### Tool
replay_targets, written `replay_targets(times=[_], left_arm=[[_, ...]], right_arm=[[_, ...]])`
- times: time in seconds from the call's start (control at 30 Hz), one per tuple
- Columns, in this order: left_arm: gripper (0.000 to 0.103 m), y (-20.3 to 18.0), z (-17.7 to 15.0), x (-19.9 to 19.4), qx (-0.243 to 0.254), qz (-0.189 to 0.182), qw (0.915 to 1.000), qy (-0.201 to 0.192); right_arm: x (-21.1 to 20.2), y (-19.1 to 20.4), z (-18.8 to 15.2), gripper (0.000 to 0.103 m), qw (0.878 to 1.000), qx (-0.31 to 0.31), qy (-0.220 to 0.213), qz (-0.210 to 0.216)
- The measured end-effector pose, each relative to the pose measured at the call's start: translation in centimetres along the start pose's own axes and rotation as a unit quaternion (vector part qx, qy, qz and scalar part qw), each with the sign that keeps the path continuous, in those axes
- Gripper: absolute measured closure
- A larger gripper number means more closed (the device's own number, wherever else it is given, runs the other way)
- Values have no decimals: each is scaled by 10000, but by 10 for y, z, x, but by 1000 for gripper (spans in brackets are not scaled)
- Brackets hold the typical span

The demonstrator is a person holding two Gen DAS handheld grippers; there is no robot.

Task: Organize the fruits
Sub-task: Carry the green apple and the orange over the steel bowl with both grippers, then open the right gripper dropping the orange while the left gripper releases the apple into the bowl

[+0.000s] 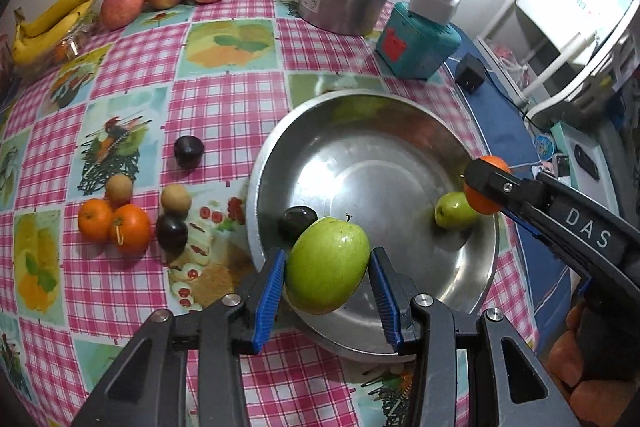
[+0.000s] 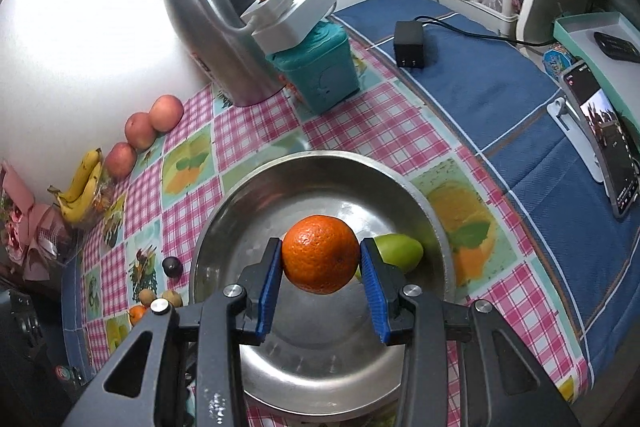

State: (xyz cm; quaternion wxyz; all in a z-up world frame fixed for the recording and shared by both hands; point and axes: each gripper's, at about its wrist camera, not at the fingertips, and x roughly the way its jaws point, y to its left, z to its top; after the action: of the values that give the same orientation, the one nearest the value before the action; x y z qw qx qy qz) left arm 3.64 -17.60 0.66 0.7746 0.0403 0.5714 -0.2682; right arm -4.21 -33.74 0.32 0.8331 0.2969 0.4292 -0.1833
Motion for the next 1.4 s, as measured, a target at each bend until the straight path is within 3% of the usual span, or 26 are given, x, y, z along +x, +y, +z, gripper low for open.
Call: replay_targets(times=[0.5, 1.2, 1.4], left_arm=[[57, -10, -7, 24, 265, 206, 9991, 246], [57, -15, -9, 35, 380, 264, 9982, 393], [52, -16, -9, 37, 413, 199, 9979, 449]], right_arm=[[26, 11, -12, 62, 9980, -382, 477, -157], [45, 6, -19, 62, 9954, -352, 831, -334], [47, 6, -19, 60, 9951, -366, 846, -352]])
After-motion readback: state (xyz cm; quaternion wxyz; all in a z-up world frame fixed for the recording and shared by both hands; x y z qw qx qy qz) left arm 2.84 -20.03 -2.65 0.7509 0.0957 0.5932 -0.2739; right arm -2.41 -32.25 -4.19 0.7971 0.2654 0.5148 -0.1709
